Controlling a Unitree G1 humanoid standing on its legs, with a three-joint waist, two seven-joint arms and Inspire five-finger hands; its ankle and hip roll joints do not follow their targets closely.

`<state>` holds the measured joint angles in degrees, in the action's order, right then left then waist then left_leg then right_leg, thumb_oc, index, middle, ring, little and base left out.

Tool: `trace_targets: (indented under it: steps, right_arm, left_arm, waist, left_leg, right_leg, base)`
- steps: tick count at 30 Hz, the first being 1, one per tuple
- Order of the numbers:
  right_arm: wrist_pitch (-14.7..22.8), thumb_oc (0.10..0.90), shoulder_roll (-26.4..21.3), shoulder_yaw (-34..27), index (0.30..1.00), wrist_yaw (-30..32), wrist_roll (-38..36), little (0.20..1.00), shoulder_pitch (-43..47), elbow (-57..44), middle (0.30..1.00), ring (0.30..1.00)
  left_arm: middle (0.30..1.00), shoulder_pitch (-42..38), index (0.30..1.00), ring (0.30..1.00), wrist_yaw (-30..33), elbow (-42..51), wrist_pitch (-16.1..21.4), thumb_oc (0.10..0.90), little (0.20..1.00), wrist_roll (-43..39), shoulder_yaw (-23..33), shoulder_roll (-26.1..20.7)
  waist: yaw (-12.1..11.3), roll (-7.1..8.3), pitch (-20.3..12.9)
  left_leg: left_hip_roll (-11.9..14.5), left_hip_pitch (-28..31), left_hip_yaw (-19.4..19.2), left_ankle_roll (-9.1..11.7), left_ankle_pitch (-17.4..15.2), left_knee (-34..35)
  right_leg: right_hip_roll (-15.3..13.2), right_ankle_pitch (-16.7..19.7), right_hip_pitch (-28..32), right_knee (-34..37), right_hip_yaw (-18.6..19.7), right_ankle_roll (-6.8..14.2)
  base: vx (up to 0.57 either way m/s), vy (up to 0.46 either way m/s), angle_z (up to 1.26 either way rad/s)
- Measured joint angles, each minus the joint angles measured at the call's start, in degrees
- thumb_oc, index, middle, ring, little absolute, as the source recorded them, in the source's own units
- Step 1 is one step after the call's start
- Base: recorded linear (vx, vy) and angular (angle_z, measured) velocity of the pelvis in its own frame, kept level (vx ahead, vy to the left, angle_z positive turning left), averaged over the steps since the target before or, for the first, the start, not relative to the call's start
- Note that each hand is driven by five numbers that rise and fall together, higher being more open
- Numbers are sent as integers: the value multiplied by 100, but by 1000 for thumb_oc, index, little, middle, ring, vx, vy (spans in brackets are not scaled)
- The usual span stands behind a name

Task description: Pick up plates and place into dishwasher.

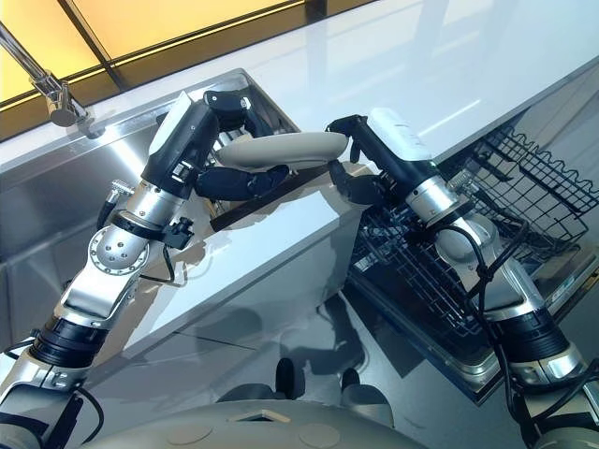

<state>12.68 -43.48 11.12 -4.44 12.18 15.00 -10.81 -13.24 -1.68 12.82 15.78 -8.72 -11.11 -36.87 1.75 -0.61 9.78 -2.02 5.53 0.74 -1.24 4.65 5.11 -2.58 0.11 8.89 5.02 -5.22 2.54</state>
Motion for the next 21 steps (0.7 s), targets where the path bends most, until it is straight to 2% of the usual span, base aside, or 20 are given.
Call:
trace_targets:
  steps: [4,10,13,21]
  right_arm:
    - [4,100,-2,-187,300,-66,-10,200,-164,0,300,300]
    - [7,100,-19,-686,300,25,8,200,-422,6,300,300]
    - [7,100,-19,-803,300,154,24,200,-531,20,300,300]
    - [35,100,-16,-1266,300,1268,29,200,-632,167,300,300]
  left_arm:
    - [900,61,900,900,-2,-3,-211,800,900,35,53,-33]
    - [900,467,900,900,-17,-14,-457,800,900,23,668,-53]
    - [900,557,900,900,-16,-18,-493,800,900,20,729,-53]
    - [900,683,900,900,5,-134,-696,800,900,22,740,-53]
  waist:
    - [-5,5,3]
    - [0,6,4]
    - [-18,7,5]
    - [-34,9,6]
  left_leg:
    - [-1,-2,-6,0,0,0]
    - [0,0,-15,0,0,0]
    - [0,2,-15,0,0,0]
    - [0,21,-45,0,0,0]
  right_leg:
    - [-1,0,-2,0,4,1]
    - [1,0,-4,1,11,0]
    - [-1,0,-4,1,12,0]
    - [-4,0,-1,1,36,1]
  base:
    - [0,0,0]
    - [0,0,0]
    - [0,0,0]
    - [2,0,0]
